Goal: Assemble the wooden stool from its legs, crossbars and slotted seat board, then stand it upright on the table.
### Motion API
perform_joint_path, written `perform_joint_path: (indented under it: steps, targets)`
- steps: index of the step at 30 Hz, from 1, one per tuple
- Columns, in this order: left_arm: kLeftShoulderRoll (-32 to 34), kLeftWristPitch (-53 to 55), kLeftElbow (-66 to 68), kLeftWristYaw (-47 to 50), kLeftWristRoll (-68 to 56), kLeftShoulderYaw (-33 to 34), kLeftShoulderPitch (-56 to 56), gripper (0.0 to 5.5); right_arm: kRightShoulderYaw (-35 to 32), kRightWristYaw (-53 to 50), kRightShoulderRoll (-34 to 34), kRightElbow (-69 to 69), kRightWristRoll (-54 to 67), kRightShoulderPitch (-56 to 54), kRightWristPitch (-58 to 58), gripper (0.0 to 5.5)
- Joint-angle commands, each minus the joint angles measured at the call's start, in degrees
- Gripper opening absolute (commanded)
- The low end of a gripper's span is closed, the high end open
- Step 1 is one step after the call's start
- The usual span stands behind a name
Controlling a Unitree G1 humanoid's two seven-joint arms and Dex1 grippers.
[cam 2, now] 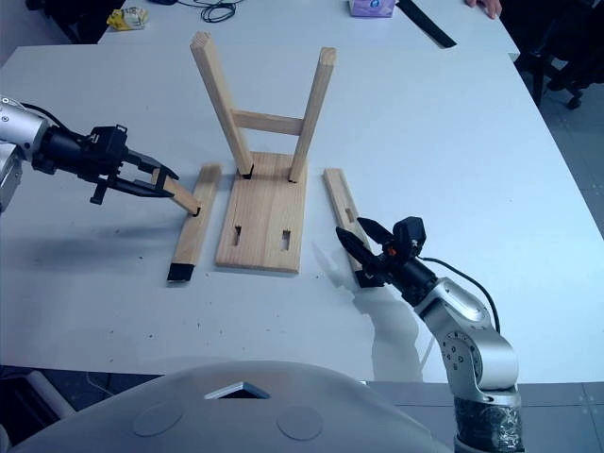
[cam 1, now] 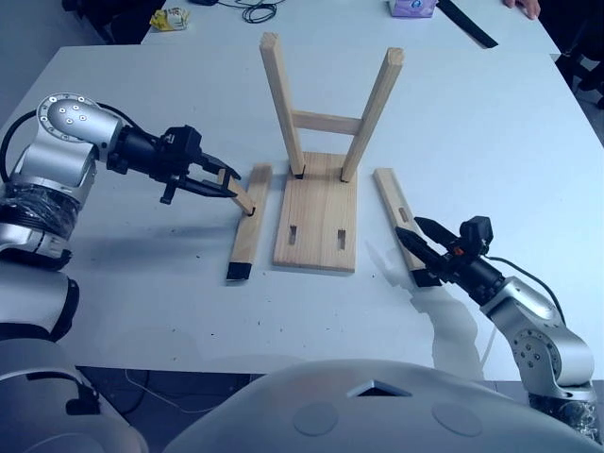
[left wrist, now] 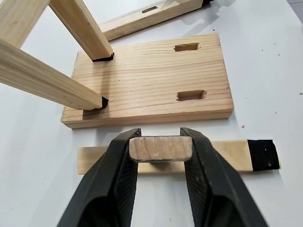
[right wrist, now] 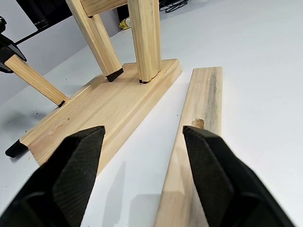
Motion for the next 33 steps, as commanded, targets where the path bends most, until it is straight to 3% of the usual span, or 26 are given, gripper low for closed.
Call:
perform_joint_path:
  steps: [1,18,33]
  targets:
    - [-0.2,0.5,-0.2,-1.1,2.8,-6.6,3.4,1.32,0.1,-0.7,-0.6,-0.8,0.2,1.3,0.6,3.03]
    - [-8.5,-6.1,6.8,-1.0,15.0,-4.2,1.2,1.32,3.4,-0.6,1.1,8.1,-2.2,-6.0,-1.9,3.03]
    - [-1.4,-7.4,8.0,-1.1,7.6,-22.8,-6.5,1.32,4.6,-3.5,7.1,11.5,-4.1,-5.5,-7.8,3.03]
